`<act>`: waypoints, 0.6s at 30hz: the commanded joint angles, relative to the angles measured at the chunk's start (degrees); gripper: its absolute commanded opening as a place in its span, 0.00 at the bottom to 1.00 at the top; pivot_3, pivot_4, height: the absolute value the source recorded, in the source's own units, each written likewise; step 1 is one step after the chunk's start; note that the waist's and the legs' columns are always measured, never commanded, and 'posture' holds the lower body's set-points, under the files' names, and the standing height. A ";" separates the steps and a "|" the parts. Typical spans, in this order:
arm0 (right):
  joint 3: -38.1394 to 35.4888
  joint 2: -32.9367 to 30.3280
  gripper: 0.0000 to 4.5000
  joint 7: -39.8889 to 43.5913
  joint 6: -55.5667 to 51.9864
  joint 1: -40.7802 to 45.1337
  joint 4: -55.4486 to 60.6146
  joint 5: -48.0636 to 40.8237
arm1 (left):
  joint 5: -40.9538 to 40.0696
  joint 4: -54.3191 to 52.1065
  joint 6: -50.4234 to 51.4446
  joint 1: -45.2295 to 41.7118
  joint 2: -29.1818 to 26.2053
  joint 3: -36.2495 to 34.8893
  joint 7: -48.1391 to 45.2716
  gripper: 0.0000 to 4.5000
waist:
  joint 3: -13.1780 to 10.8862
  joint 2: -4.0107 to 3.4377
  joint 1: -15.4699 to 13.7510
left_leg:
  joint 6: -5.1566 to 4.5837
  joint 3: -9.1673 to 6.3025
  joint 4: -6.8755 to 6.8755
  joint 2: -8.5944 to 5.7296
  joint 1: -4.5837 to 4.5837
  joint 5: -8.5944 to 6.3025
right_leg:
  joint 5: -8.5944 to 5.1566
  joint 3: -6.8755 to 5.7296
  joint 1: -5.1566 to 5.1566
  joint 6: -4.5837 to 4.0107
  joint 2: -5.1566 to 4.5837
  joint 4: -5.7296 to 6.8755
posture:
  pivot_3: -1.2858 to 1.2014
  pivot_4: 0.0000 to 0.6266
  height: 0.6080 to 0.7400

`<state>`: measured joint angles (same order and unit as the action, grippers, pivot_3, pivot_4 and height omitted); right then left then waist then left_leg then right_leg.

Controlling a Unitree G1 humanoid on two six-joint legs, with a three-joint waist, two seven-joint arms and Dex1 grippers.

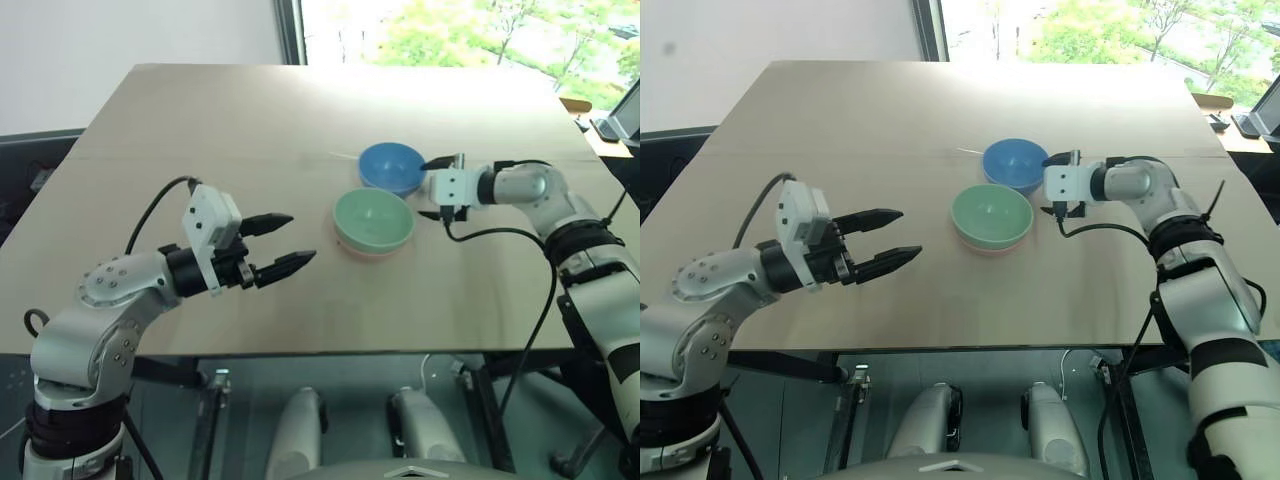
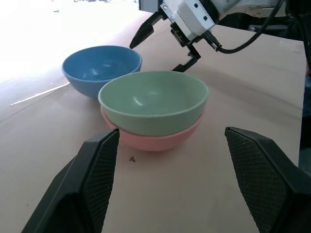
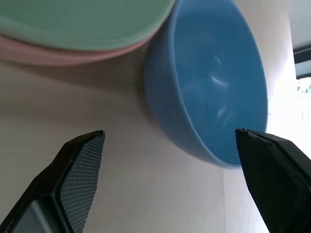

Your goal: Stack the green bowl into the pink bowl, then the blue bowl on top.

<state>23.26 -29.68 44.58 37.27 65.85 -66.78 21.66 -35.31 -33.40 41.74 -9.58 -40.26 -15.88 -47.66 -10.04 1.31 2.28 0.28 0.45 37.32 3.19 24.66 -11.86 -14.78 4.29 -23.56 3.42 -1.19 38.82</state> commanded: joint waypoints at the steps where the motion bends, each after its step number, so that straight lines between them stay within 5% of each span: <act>1: 0.08 0.38 1.00 -2.50 2.54 3.06 -2.26 1.87 | -1.22 -3.36 -0.59 0.59 0.17 -2.22 3.42 0.82 | 0.00 0.00 0.05 | 0.00 0.00 0.00 0.00 0.00 0.00 | 0.00 0.00 0.00 0.00 0.00 0.01 | 0.52 0.24 1.00; 12: 0.13 1.60 0.06 -5.24 2.32 4.71 -5.48 4.89 | -1.42 -5.00 -2.60 3.06 1.20 -0.22 8.19 0.83 | 0.00 -0.02 0.25 | 0.00 -0.01 -0.04 0.01 -0.04 0.00 | 0.00 0.01 -0.01 -0.01 0.02 0.03 | 0.52 0.24 1.00; 18: 0.51 0.79 0.03 -7.28 3.52 5.59 -5.58 6.87 | -0.91 -4.11 -3.88 2.62 1.50 1.54 9.00 0.83 | -0.02 -0.04 0.24 | 0.00 0.00 -0.04 0.01 -0.03 0.00 | 0.00 0.01 -0.01 -0.01 0.02 0.02 | 0.52 0.24 1.00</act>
<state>24.32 -27.83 38.17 39.31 68.87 -73.02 28.67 -36.70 -35.95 39.57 -6.54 -38.60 -14.75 -38.84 -10.06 1.27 2.53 0.28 0.45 37.27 3.20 24.62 -11.86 -14.78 4.31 -23.57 3.41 -1.17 38.84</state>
